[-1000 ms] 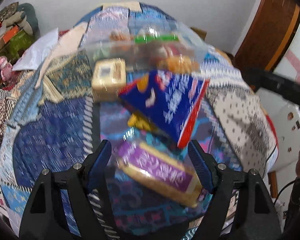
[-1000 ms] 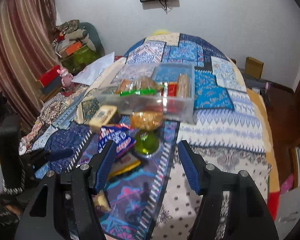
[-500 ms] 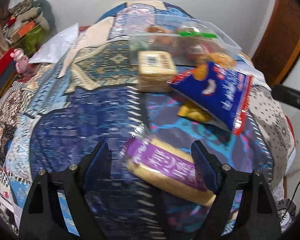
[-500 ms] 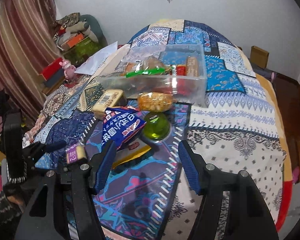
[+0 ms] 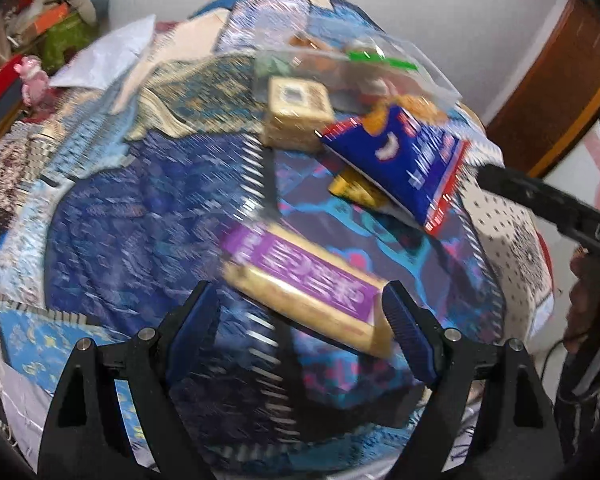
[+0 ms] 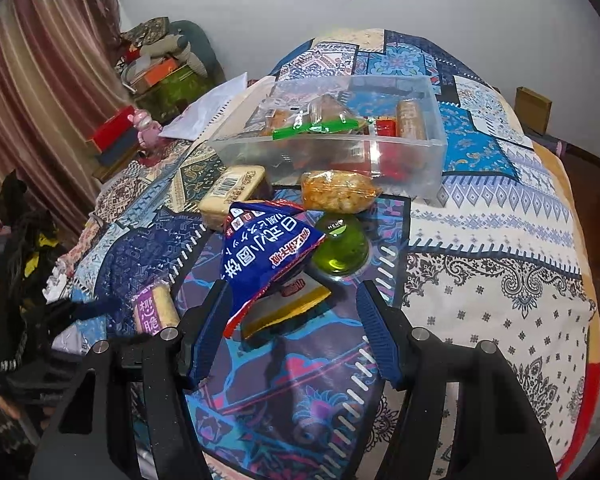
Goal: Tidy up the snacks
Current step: 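Grasp the purple-labelled cracker roll with the left gripper while the right grasps the blue chip bag, then carry the cracker roll and blue chip bag into the clear box and release them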
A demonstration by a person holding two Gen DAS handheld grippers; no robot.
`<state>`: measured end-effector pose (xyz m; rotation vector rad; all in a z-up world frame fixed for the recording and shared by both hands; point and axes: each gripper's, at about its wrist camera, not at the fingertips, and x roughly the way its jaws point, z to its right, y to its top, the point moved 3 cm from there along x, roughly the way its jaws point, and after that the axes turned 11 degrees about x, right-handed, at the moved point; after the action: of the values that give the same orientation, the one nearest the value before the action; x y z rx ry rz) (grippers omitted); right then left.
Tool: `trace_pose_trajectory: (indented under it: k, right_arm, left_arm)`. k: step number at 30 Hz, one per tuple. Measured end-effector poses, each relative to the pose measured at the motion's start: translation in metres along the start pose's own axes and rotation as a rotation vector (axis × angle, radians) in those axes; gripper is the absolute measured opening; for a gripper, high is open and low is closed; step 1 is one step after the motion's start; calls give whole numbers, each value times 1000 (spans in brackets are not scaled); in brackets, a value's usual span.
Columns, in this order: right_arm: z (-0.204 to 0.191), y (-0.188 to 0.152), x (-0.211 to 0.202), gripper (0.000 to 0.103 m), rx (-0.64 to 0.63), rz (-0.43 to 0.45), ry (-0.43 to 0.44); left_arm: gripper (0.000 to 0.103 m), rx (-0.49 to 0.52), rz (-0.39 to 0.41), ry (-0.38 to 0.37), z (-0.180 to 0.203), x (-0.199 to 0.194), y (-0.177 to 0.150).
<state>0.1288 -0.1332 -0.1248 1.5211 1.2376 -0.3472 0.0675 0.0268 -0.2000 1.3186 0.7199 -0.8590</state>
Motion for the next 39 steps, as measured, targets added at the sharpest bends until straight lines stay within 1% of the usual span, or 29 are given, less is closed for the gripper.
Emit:
trace_pose_trajectory:
  k: [3, 8, 11, 13, 14, 15, 18, 20, 23, 29, 34, 39]
  right_arm:
    - [3, -1, -1, 61, 11, 2, 3]
    - [8, -1, 0, 61, 30, -2, 10]
    - [4, 0, 3, 61, 31, -11, 21]
    - [0, 2, 6, 61, 22, -16, 25]
    - [-3, 2, 7, 61, 17, -17, 26]
    - [-6, 3, 9, 61, 8, -20, 27]
    - [-14, 6, 18, 61, -7, -33, 32]
    - [-16, 7, 23, 61, -8, -43, 33]
    - [-19, 9, 35, 61, -5, -62, 39]
    - [-23, 13, 56, 61, 16, -103, 45]
    - [-26, 17, 71, 61, 31, -121, 43]
    - [-22, 19, 77, 61, 73, -118, 69]
  left_arm:
    - [85, 3, -18, -9, 9, 11, 4]
    - [80, -6, -8, -22, 15, 21, 21]
    - [78, 0, -19, -49, 21, 34, 26]
    - [77, 15, -13, -32, 25, 39, 24]
    - [72, 32, -4, -15, 26, 39, 23]
    - [71, 56, 8, 8, 29, 40, 23]
    - [64, 74, 26, 1, 25, 38, 21]
    - [55, 81, 33, 2, 19, 35, 21]
    - [46, 72, 40, -4, 4, 33, 20]
    - [46, 77, 61, 46, -17, 32, 24]
    - [46, 92, 55, 78, -18, 40, 33]
    - [46, 109, 82, 105, -19, 46, 39]
